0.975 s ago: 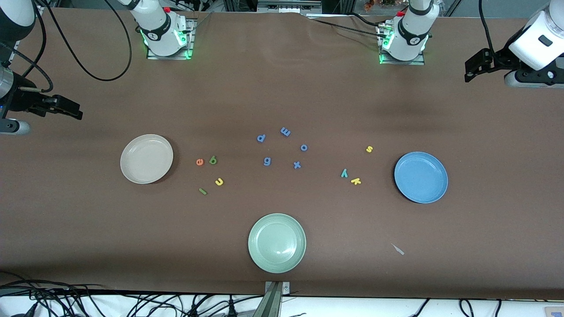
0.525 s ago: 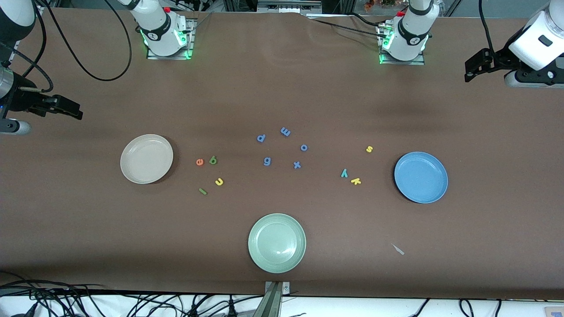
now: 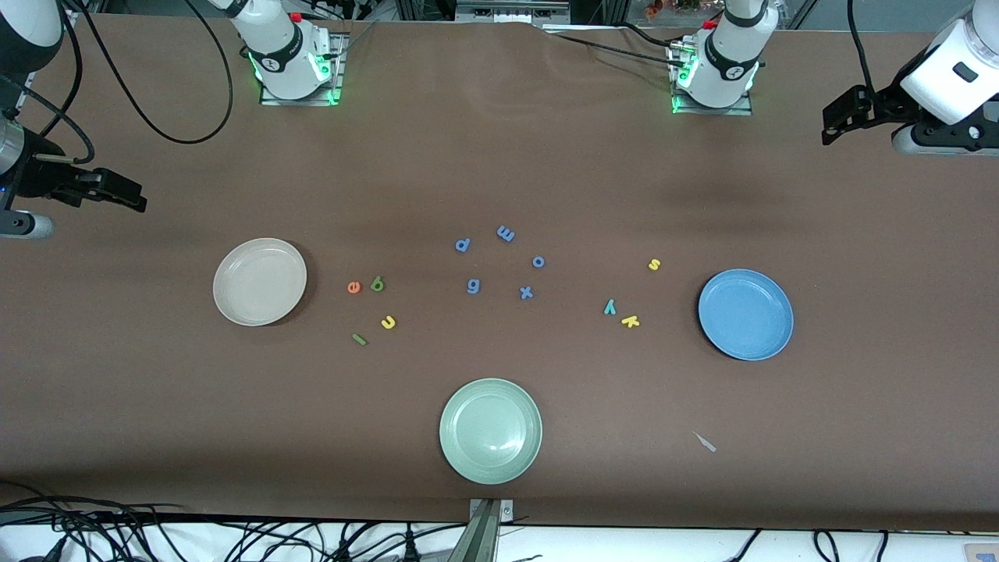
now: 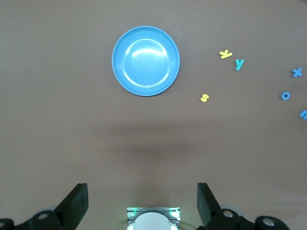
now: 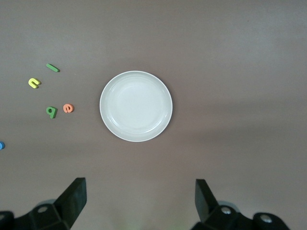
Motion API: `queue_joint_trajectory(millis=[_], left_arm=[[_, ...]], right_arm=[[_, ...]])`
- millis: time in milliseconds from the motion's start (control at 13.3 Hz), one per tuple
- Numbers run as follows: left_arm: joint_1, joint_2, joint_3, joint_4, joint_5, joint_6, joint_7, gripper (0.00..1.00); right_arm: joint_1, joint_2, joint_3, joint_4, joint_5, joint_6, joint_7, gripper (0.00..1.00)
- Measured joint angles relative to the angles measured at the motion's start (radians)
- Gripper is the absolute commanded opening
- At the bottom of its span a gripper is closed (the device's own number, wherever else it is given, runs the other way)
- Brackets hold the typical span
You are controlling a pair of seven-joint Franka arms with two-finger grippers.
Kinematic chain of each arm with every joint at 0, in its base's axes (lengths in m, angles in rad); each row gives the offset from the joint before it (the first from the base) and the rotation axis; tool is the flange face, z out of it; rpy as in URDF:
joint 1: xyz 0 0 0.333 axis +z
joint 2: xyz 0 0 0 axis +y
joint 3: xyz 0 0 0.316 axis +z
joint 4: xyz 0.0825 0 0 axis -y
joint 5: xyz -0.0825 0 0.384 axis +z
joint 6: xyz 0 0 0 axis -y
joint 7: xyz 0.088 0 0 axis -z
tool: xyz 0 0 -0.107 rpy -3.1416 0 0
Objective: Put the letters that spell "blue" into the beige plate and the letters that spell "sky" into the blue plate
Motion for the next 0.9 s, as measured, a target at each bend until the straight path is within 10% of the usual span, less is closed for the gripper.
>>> queue_joint_trajectory(millis=[900], left_arm=[[0.0, 0.005, 0.0, 0.015, -0.004, 0.0, 0.0, 1.0]], right_arm=[[0.0, 0.0, 0.001, 0.0, 0.0, 0.0, 0.0, 1.0]])
